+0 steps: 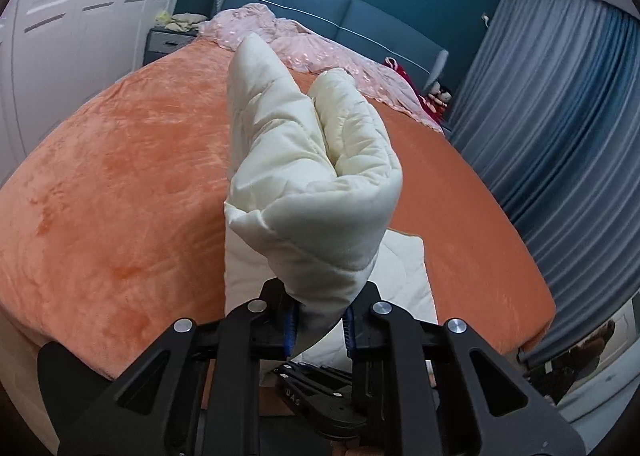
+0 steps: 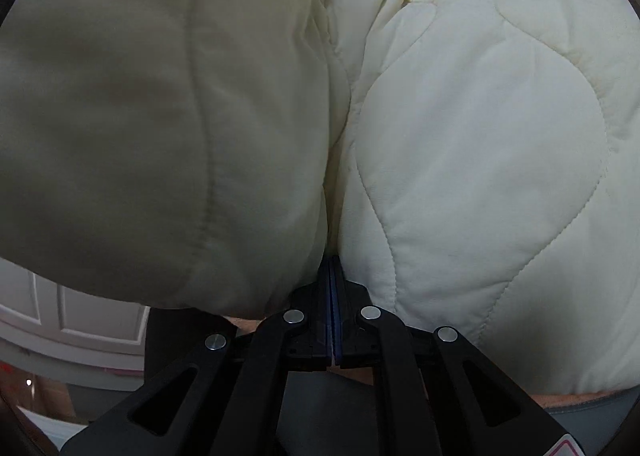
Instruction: Fold large clothes
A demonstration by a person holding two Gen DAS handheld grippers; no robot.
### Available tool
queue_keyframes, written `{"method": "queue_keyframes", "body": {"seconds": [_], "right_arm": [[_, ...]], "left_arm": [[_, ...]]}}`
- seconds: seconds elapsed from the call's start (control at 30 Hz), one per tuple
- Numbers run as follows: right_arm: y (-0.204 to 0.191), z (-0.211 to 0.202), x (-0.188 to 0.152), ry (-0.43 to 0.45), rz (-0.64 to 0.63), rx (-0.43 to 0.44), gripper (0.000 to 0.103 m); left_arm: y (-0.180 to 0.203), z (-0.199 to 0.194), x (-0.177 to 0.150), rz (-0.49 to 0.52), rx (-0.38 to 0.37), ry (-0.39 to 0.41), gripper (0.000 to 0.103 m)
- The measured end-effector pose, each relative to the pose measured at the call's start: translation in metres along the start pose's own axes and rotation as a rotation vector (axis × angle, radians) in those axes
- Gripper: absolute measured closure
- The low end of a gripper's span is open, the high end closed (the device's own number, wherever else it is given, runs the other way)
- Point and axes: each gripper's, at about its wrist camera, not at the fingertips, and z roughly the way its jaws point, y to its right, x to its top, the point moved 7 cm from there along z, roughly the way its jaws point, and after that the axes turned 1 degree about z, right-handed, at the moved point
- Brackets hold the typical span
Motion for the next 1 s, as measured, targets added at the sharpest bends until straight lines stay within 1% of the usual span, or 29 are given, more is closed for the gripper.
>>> {"method": "queue_keyframes", "body": {"seconds": [0.07,0.17,0.23,0.33,0.43,0.5,0.57,0.6,0.63,0.7,0.73,0.77,0.8,0.83,0.87,0.93,1.0], "right_arm": [[0.007,-0.023,0.001,0.042,0.025,0.038,0.097],[0.03,-0.071,0.005,0.129,0.054,0.007,0.097],[0.05,-0.104,0.004,0.179,0.062,-0.067,0.097],[0.077,-0.149,-0.002,0.245,0.061,-0.186,0.097],[0.095,-0.183,-0.013,0.283,0.073,-0.277,0.096],[0.099,-0.2,-0.019,0.297,0.074,-0.315,0.096],[0.097,-0.212,-0.02,0.312,0.062,-0.332,0.096],[0.093,-0.219,-0.021,0.321,0.048,-0.339,0.096],[0.09,-0.225,-0.019,0.33,0.033,-0.343,0.095],[0.086,-0.238,-0.015,0.347,0.007,-0.344,0.095],[0.081,-0.243,-0.018,0.357,-0.005,-0.34,0.095],[0.075,-0.247,-0.021,0.367,-0.014,-0.333,0.084],[0.07,-0.252,-0.016,0.378,-0.021,-0.329,0.071],[0.063,-0.256,-0.012,0.396,-0.033,-0.323,0.042],[0.057,-0.261,-0.008,0.417,-0.051,-0.312,0.035],[0.04,-0.258,-0.002,0.423,-0.107,-0.3,0.035],[0.026,-0.251,0.006,0.417,-0.157,-0.293,0.035]], "left_arm": [[0.019,0.006,-0.008,0.053,0.001,-0.02,0.087],[0.041,0.022,-0.021,0.092,-0.02,-0.067,0.087],[0.052,0.035,-0.03,0.105,-0.021,-0.11,0.087],[0.067,0.059,-0.049,0.115,-0.007,-0.2,0.086],[0.078,0.079,-0.066,0.133,0.021,-0.276,0.085],[0.083,0.087,-0.077,0.147,0.044,-0.311,0.083],[0.087,0.09,-0.084,0.15,0.066,-0.334,0.081],[0.088,0.089,-0.084,0.149,0.069,-0.338,0.075],[0.089,0.086,-0.083,0.148,0.064,-0.339,0.067],[0.089,0.075,-0.079,0.122,0.035,-0.343,0.058],[0.088,0.069,-0.078,0.104,0.017,-0.341,0.056],[0.087,0.058,-0.074,0.086,-0.003,-0.33,0.055],[0.086,0.049,-0.07,0.067,-0.015,-0.314,0.052],[0.081,0.037,-0.064,0.045,-0.02,-0.291,0.047],[0.076,0.028,-0.058,0.021,-0.02,-0.271,0.044],[0.059,0.012,-0.045,-0.035,-0.019,-0.233,0.043],[0.038,0.002,-0.035,-0.08,0.021,-0.206,0.043]]}}
